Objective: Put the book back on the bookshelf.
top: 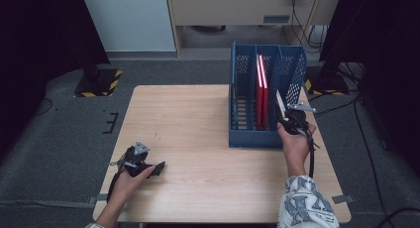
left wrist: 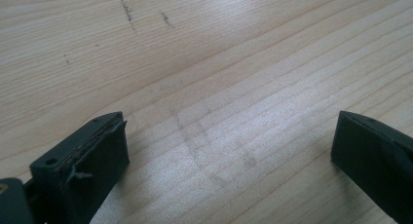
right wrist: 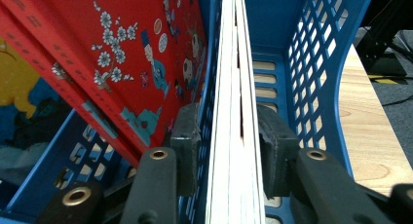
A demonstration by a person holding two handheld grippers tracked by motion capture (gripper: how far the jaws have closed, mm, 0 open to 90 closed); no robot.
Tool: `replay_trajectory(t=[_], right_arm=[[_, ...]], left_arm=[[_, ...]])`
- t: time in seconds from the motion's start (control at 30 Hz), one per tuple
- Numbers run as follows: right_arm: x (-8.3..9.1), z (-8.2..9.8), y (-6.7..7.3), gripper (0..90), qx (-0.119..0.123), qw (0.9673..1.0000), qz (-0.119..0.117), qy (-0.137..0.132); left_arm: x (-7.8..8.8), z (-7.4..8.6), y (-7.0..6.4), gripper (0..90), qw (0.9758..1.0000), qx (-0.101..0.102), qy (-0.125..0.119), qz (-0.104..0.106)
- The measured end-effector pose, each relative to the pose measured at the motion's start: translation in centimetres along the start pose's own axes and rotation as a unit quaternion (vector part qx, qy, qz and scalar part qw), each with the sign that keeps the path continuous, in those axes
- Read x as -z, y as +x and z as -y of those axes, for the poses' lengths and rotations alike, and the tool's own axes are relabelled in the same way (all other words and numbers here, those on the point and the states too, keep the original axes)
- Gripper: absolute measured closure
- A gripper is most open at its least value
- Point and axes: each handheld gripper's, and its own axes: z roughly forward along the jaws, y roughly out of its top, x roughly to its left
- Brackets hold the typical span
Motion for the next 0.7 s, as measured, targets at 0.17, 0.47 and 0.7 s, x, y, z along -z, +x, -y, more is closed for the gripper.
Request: replay_trajectory(t=[0.17, 0.47, 0.7], right_arm=[[0.28, 0.3, -0.04, 64.4, 0.0, 1.0, -0.003, -0.003], [0.3, 0.47, -0.21, 74.3, 0.005, 0.9999, 0.012, -0.007], [0.05, 0.4, -0.26, 75.6, 0.012, 0.9991, 0.039, -0.014]], left_arm=[[0.0, 0.0, 0.0, 0.0, 1.0, 0.0, 0.0, 0.0], [-0.01, -0.01, 0.0, 0.0, 1.0, 0.0, 0.0, 0.0], [-0.01, -0.02, 0.02, 0.0, 1.0, -0.001, 0.0, 0.0]])
